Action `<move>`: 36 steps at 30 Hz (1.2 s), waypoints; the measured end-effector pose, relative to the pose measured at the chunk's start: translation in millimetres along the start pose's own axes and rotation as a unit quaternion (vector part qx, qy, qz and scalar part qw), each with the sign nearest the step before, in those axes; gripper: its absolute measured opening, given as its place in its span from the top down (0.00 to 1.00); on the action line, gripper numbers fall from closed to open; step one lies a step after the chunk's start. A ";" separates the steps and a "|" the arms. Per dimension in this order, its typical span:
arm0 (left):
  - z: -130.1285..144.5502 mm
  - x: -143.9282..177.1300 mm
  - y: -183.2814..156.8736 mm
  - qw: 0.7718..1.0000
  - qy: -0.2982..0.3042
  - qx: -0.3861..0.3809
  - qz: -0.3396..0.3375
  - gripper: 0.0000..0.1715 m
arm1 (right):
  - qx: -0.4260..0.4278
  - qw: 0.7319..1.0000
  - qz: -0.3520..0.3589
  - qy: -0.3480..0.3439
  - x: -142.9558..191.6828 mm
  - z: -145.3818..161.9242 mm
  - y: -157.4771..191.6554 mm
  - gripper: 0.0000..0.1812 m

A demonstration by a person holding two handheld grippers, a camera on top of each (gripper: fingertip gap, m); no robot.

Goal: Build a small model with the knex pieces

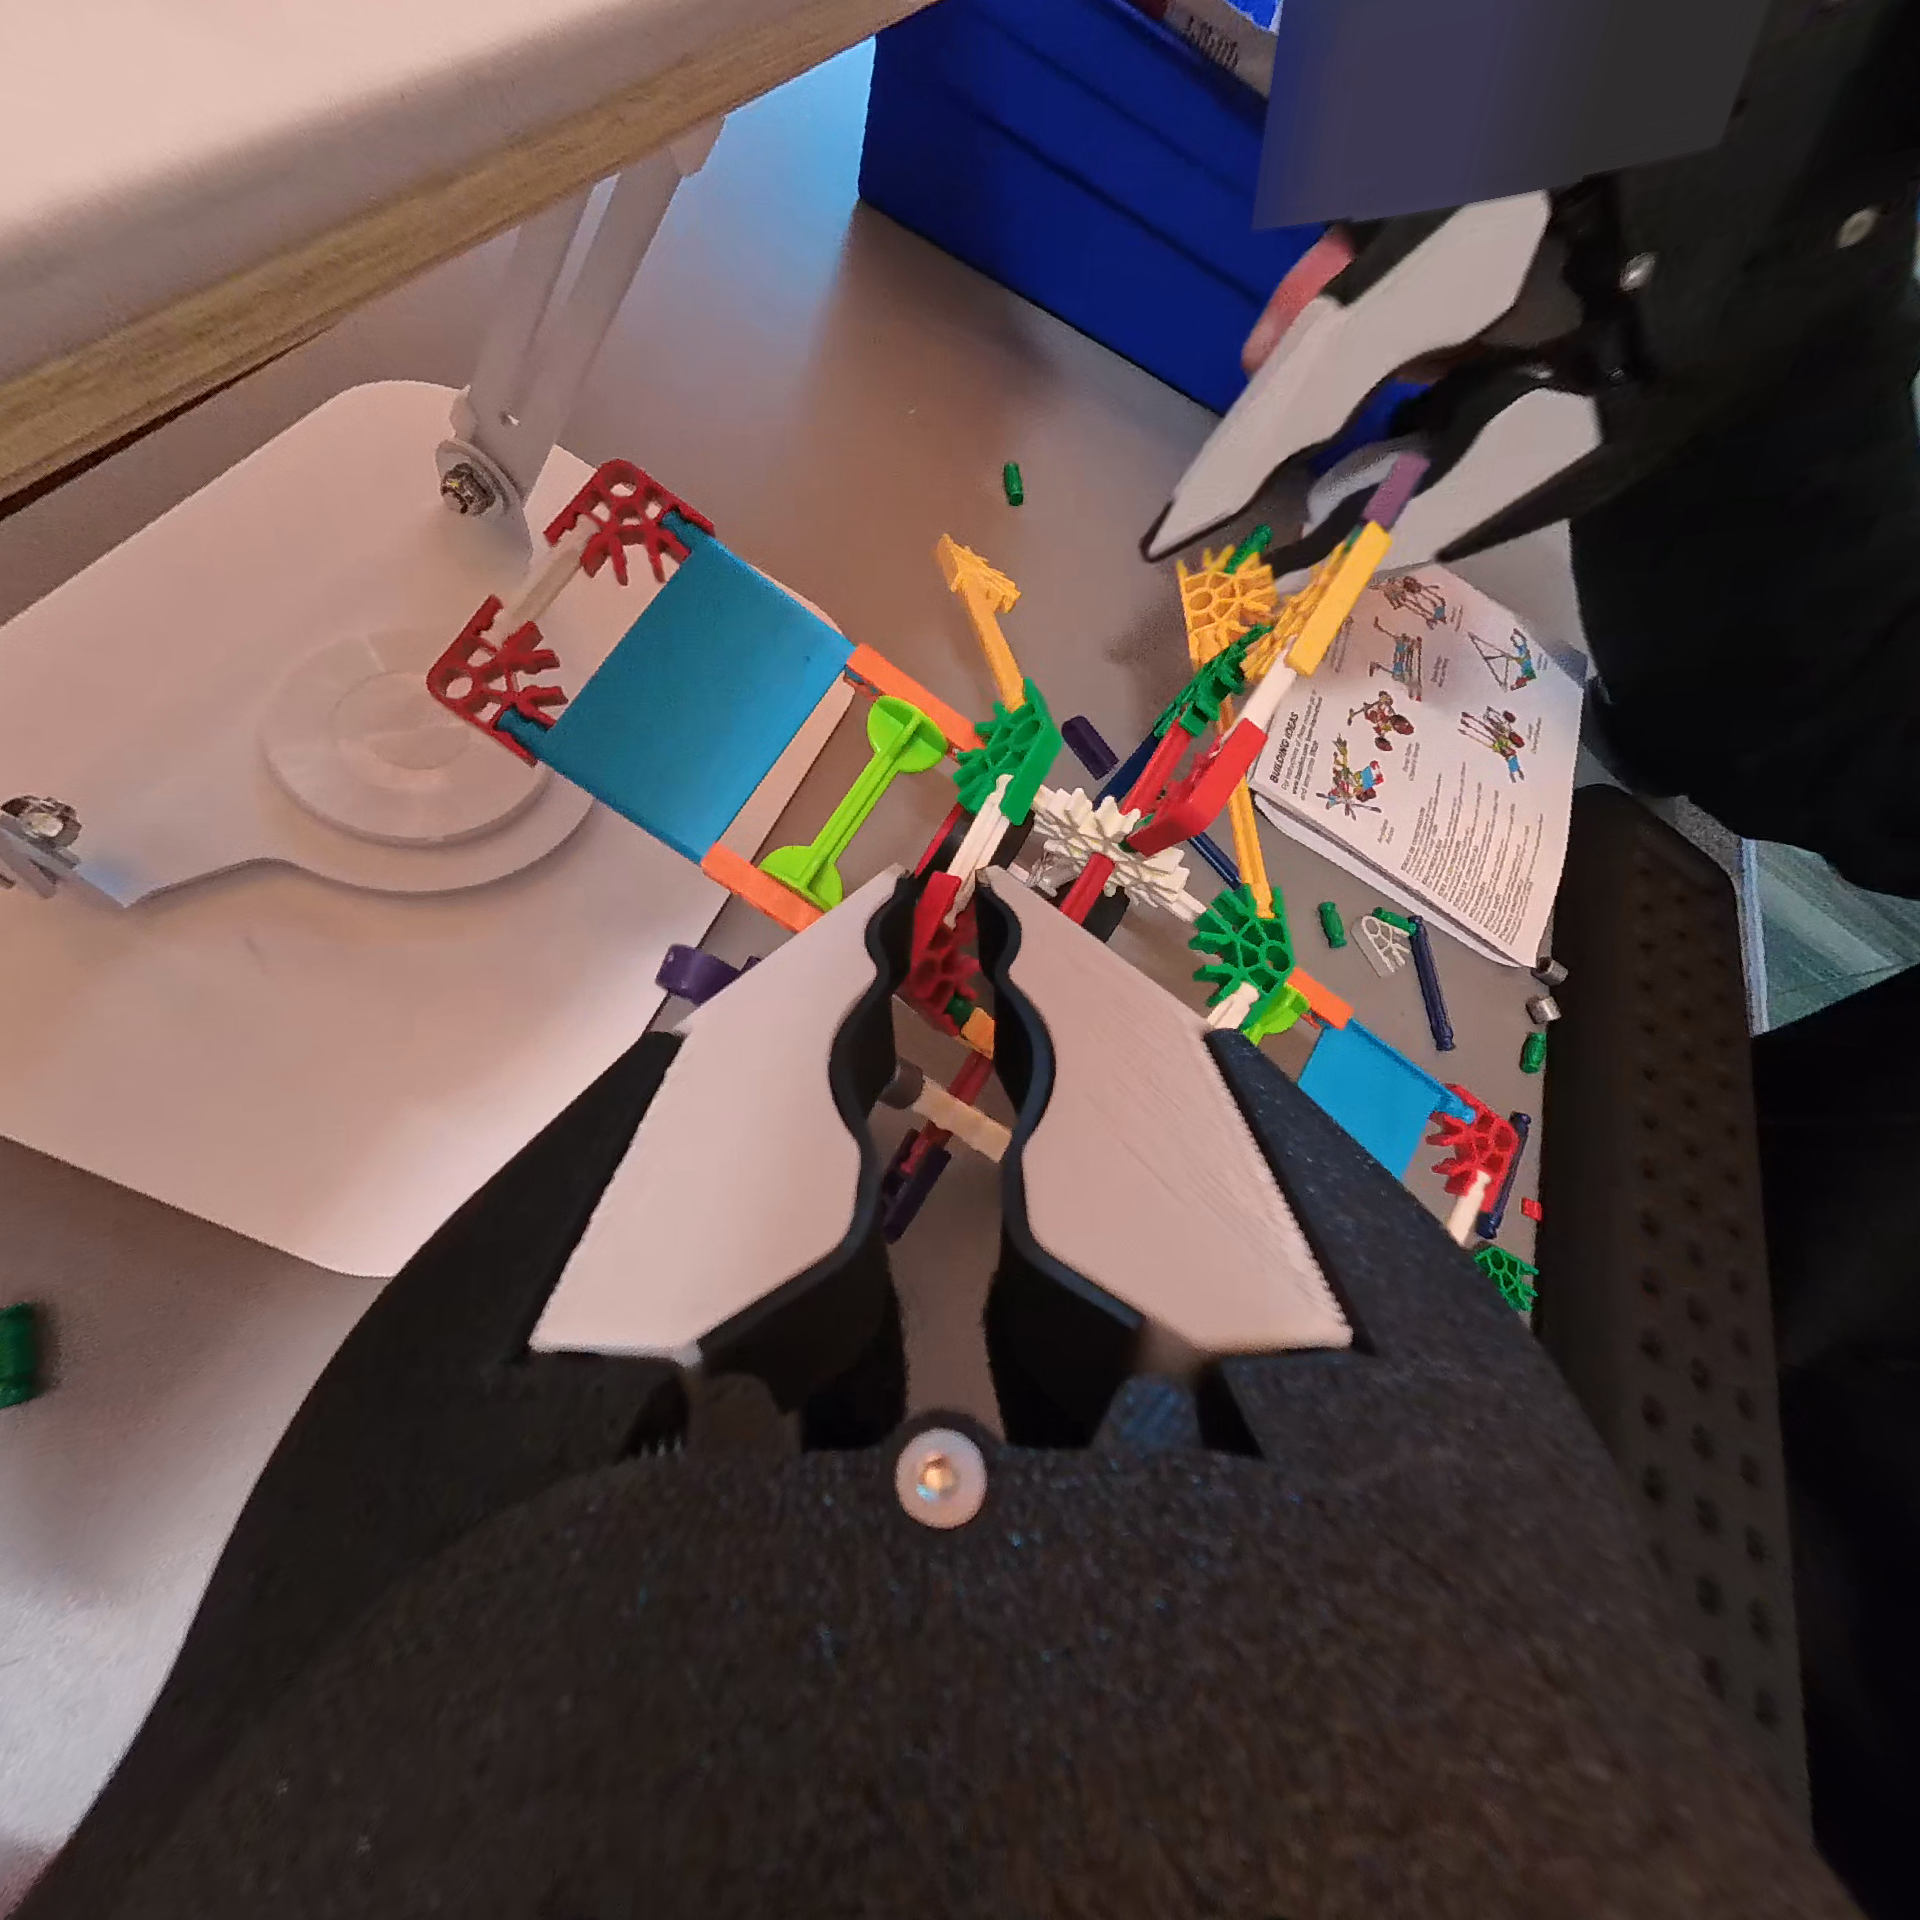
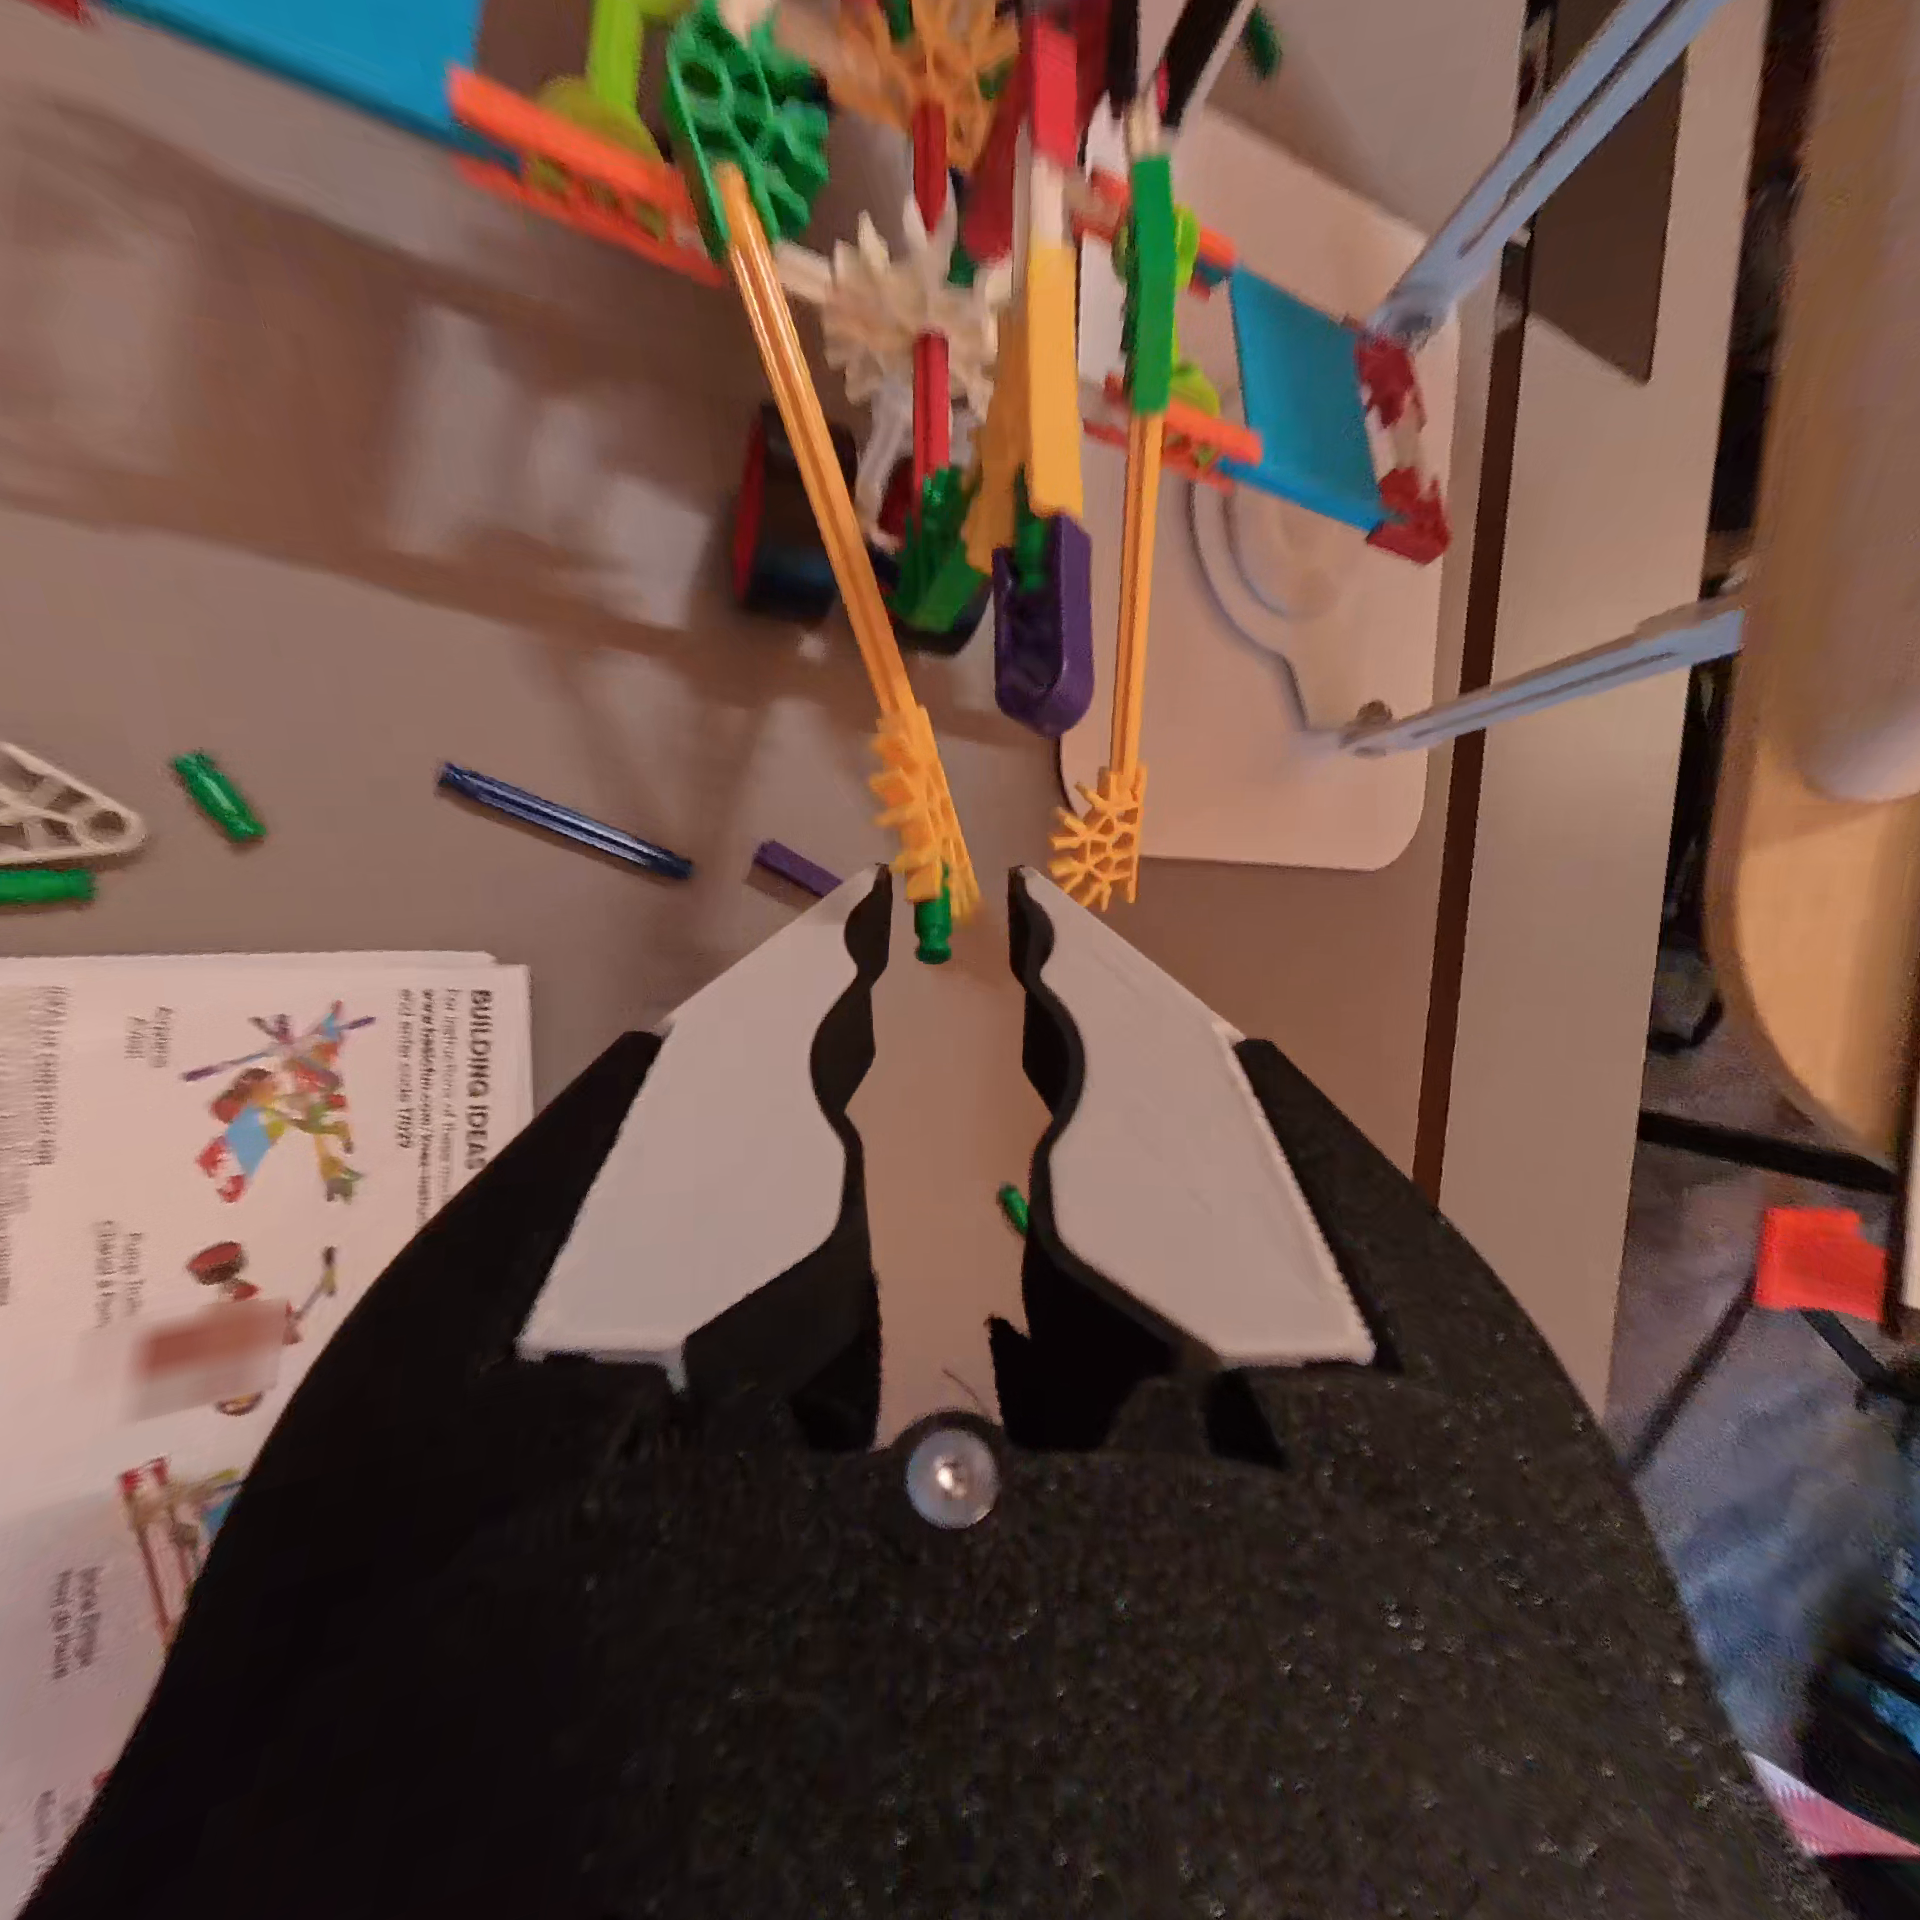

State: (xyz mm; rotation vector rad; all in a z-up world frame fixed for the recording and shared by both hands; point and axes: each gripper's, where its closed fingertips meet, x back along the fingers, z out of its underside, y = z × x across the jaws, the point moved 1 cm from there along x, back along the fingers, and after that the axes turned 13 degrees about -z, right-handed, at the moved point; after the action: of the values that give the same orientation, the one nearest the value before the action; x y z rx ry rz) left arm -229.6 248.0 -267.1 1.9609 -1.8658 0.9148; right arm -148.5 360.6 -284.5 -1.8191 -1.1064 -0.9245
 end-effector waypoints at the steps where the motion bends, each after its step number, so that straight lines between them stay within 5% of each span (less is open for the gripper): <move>1: -0.1 0.1 -0.1 1.000 0.000 0.000 0.000 0.94 | 0.003 1.000 0.002 0.007 -4.1 3.2 -1.5 0.89; 5: 0.5 0.6 0.5 1.000 0.001 -0.003 -0.002 0.94 | -0.019 0.999 -0.038 -0.030 -8.1 -1.0 3.4 0.96; 11: 0.5 -1.4 -3.4 1.000 0.003 -0.008 0.004 0.93 | -0.117 0.967 -0.205 -0.096 -4.6 -9.8 37.7 0.97; 17: 0.8 -0.1 -2.4 1.000 0.002 -0.015 0.001 0.93 | -0.105 0.983 -0.130 -0.074 6.4 3.5 19.0 0.86; 22: 0.8 -0.5 -1.9 1.000 0.000 -0.018 0.002 0.93 | -0.083 0.993 -0.017 -0.087 20.4 8.8 -14.8 0.86; 25: 1.0 -0.4 -1.7 1.000 -0.001 -0.017 0.002 0.93 | -0.068 0.996 0.049 -0.033 8.7 24.2 -35.0 0.86; 36: 1.3 0.5 1.7 1.000 -0.002 -0.010 0.004 0.93 | 0.025 0.996 0.081 0.006 -44.5 16.1 -36.0 0.73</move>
State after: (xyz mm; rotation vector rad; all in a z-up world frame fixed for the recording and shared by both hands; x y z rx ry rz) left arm -231.0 246.6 -268.1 1.9470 -1.8796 0.8923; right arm -194.3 370.8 -320.9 -1.8300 -0.9495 -0.8049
